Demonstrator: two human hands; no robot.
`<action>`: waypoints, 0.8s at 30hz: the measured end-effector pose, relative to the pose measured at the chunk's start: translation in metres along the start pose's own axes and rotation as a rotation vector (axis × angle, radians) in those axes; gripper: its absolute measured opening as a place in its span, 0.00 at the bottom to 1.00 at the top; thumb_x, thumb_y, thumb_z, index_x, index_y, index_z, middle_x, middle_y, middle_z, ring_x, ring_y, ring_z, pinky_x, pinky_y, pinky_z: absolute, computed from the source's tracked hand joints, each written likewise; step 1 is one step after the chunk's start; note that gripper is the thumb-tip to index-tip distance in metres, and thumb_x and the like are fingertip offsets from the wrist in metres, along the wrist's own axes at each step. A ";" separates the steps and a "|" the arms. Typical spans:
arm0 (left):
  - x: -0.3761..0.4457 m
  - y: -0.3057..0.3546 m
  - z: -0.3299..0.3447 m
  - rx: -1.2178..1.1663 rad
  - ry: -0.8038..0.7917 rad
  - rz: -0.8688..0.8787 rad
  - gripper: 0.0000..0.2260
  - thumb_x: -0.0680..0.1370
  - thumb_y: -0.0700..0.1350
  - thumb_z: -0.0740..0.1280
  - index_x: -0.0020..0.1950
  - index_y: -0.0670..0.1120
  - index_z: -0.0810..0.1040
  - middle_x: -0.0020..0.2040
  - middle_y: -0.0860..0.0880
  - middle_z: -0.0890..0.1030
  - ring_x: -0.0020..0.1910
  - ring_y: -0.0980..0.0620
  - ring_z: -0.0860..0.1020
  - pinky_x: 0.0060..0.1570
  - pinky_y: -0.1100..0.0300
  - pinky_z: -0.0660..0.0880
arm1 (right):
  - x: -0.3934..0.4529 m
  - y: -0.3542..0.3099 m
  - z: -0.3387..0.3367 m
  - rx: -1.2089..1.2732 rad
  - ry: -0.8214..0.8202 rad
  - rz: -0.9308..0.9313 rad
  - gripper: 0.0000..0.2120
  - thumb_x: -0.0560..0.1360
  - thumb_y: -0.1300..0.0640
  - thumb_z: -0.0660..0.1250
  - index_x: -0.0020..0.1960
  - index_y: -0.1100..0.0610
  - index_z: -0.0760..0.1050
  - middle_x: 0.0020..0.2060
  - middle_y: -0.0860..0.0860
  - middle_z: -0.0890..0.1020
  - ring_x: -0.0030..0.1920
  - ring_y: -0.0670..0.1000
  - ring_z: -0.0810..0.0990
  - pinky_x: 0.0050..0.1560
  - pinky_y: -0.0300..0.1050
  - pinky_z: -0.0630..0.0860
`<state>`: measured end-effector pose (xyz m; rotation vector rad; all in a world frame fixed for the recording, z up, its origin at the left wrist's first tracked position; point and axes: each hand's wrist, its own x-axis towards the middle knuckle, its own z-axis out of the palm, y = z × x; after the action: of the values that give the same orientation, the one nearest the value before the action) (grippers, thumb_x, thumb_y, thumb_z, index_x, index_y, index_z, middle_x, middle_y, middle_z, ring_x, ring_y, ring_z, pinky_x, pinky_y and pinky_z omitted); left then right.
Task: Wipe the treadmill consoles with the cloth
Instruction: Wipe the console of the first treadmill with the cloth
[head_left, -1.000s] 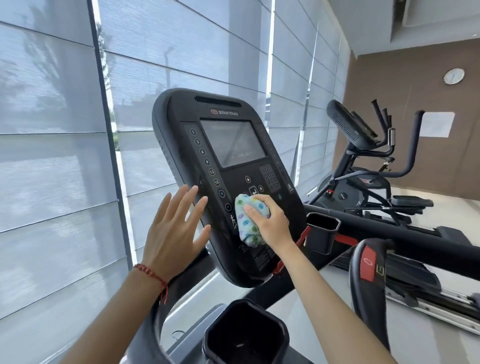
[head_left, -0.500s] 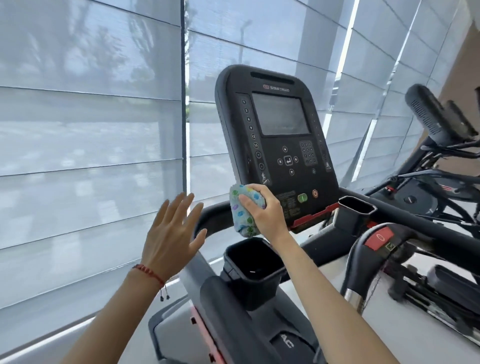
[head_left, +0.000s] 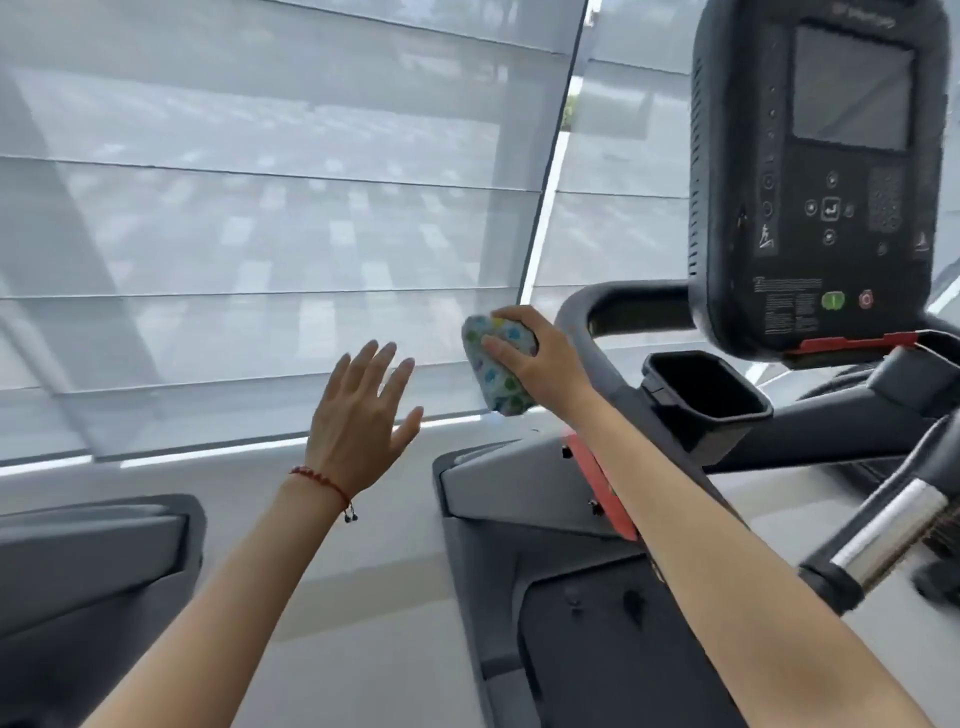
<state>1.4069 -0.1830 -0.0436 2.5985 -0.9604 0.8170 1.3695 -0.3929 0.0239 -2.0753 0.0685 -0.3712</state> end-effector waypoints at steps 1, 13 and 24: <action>-0.016 -0.009 0.001 0.007 -0.015 -0.013 0.23 0.76 0.52 0.56 0.62 0.37 0.75 0.62 0.36 0.74 0.64 0.36 0.70 0.62 0.41 0.66 | -0.006 0.001 0.017 0.035 0.000 0.016 0.11 0.73 0.51 0.68 0.55 0.46 0.72 0.48 0.48 0.79 0.48 0.48 0.79 0.45 0.40 0.80; -0.220 -0.072 0.013 0.018 -0.245 -0.255 0.22 0.76 0.50 0.56 0.64 0.38 0.71 0.63 0.36 0.73 0.63 0.37 0.70 0.63 0.42 0.65 | -0.121 0.059 0.175 0.166 -0.093 0.242 0.10 0.73 0.53 0.69 0.54 0.48 0.74 0.47 0.48 0.79 0.47 0.48 0.80 0.44 0.40 0.79; -0.336 -0.029 0.010 0.121 -0.311 -0.663 0.21 0.77 0.49 0.56 0.64 0.38 0.72 0.63 0.36 0.74 0.65 0.39 0.68 0.66 0.47 0.60 | -0.176 0.088 0.225 0.049 -0.408 0.274 0.10 0.73 0.53 0.68 0.54 0.46 0.73 0.46 0.48 0.80 0.44 0.46 0.79 0.42 0.35 0.76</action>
<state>1.2199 0.0089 -0.2492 2.9126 -0.0617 0.3080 1.2761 -0.2150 -0.1969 -2.0206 0.0956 0.2165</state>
